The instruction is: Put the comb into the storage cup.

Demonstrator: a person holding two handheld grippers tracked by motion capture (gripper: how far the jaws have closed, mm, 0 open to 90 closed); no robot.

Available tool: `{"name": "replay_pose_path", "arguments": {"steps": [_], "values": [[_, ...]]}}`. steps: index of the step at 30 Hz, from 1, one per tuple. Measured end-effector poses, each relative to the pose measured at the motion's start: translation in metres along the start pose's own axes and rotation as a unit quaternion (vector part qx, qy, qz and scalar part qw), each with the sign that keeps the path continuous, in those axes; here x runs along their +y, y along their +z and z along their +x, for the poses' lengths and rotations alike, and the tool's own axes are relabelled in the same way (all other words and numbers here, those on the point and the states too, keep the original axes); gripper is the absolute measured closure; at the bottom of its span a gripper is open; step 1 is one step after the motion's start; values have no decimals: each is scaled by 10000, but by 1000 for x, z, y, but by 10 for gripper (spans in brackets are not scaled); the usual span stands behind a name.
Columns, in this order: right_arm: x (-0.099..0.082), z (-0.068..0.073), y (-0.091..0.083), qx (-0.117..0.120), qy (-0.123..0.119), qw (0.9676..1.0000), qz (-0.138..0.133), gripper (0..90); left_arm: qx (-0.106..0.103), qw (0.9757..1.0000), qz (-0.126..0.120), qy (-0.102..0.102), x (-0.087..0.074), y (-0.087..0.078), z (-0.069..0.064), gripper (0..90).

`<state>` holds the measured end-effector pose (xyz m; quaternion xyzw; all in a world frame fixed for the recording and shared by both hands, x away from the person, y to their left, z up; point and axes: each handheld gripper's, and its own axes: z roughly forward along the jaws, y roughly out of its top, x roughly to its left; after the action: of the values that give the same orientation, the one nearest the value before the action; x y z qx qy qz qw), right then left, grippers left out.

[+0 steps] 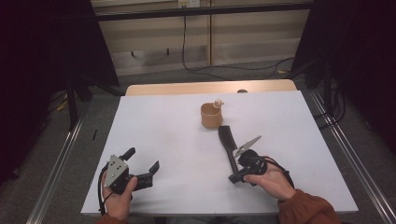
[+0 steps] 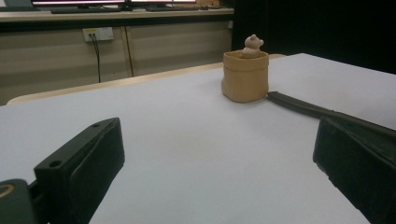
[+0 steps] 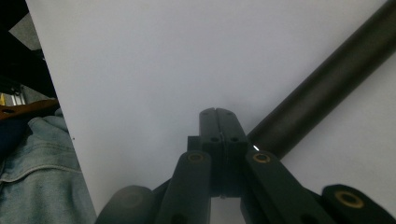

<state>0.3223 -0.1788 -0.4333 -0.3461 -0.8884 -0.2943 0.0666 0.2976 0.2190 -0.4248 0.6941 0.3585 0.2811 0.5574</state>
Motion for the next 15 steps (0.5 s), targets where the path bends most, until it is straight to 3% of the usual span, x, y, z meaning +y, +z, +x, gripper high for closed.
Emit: {"name": "replay_pose_path", "arguments": {"steps": [7, 15], "values": [[-6, -3, -5, 51, 86, 9999, -95, 900, 3, 10000, -1, 8, 0, 0, 0, 21], [-3, -1, -17, 134, 32, 9982, -584, 874, -11, 10000, -25, -13, 0, 0, 0, 21]]}}
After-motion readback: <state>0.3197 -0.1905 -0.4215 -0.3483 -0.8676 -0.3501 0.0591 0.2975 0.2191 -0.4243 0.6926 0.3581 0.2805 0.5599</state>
